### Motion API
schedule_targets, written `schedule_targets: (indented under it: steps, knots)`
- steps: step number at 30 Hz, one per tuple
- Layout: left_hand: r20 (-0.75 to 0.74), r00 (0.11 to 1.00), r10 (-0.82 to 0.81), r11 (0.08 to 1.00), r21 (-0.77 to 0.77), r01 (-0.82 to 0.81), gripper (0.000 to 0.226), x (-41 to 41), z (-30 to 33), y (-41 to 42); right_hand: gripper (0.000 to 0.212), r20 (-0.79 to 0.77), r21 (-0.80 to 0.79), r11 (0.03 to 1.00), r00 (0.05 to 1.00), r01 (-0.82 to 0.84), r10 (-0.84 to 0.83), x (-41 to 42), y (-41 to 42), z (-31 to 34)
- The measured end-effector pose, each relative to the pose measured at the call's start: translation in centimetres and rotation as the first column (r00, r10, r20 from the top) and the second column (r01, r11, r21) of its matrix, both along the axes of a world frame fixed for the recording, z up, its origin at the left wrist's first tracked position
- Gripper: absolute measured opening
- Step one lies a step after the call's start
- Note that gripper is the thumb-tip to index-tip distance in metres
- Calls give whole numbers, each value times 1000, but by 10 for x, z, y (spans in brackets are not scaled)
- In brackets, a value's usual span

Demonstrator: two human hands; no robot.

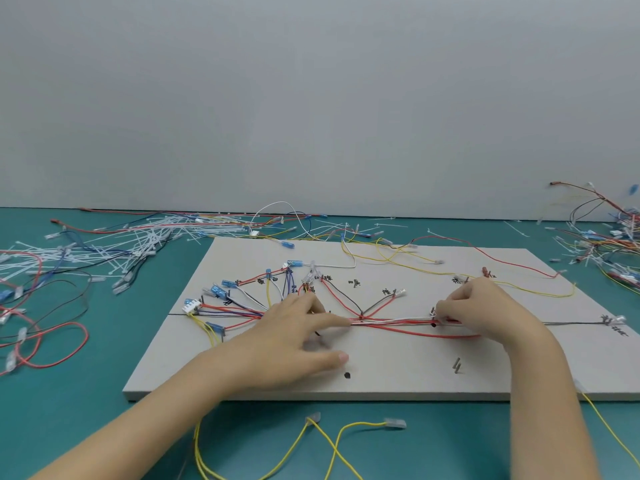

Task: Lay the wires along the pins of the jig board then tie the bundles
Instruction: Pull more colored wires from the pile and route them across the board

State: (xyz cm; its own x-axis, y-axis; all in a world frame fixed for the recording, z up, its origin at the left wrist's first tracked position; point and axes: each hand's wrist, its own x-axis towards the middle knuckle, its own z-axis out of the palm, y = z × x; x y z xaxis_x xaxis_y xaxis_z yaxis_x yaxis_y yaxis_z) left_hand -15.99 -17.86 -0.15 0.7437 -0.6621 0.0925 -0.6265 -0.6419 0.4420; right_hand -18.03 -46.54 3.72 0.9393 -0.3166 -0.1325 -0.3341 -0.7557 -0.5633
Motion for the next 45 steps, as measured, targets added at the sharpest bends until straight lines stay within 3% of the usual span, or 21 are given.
schedule_targets:
  steps: [2, 4, 6, 12, 17, 22, 30, 35, 37, 39, 41, 43, 45]
  knots:
    - [-193, 981, -10, 974, -225, -34, 36, 5, 12, 10, 31, 3, 41, 999, 1000, 20, -20, 2, -1, -2]
    - [-277, 961, 24, 932, -342, -122, 28, 12, 25, 23, 25, 1, 106, 993, 999, 50, -50, 6, -4, -5]
    - [-309, 947, 84, 936, -303, -181, 25, 22, 37, 44, 21, 8, 134, 988, 997, 71, -73, 9, -6, -9]
    - [-339, 909, 241, 970, 60, -235, 31, 48, 49, 115, 21, 197, 163, 976, 964, 145, -176, 14, -5, -12]
    - [-392, 884, 255, 966, 152, -211, 35, 54, 47, 132, 13, 309, 216, 965, 926, 152, -215, 16, -2, -11]
    - [-324, 902, 285, 955, 177, -238, 18, 59, 40, 132, 16, 325, 260, 956, 920, 136, -219, 17, 4, -11]
    - [-397, 895, 206, 978, 103, -179, 7, 56, 41, 130, 16, 330, 276, 955, 923, 105, -197, 17, 11, -10]
    - [-386, 908, 162, 975, -82, -209, 9, 48, 46, 111, 15, 340, 264, 960, 922, 93, -183, 18, 16, -9]
    - [-416, 894, 165, 917, -269, -294, 19, 46, 48, 102, 16, 376, 254, 965, 912, 67, -162, 18, 24, -7]
    - [-520, 845, 126, 797, -454, -399, 22, 46, 49, 90, 15, 446, 261, 965, 886, 10, -130, 17, 35, -3]
    - [-631, 770, 91, 671, -533, -516, 37, 48, 46, 82, 13, 497, 329, 939, 864, -103, -79, 16, 48, 1]
    - [-709, 702, 63, 589, -542, -600, 42, 49, 42, 76, 18, 465, 466, 846, 885, -259, 15, 13, 63, 5]
    - [-746, 665, 42, 551, -538, -638, 42, 47, 40, 72, 37, 379, 608, 695, 909, -384, 171, 10, 76, 9]
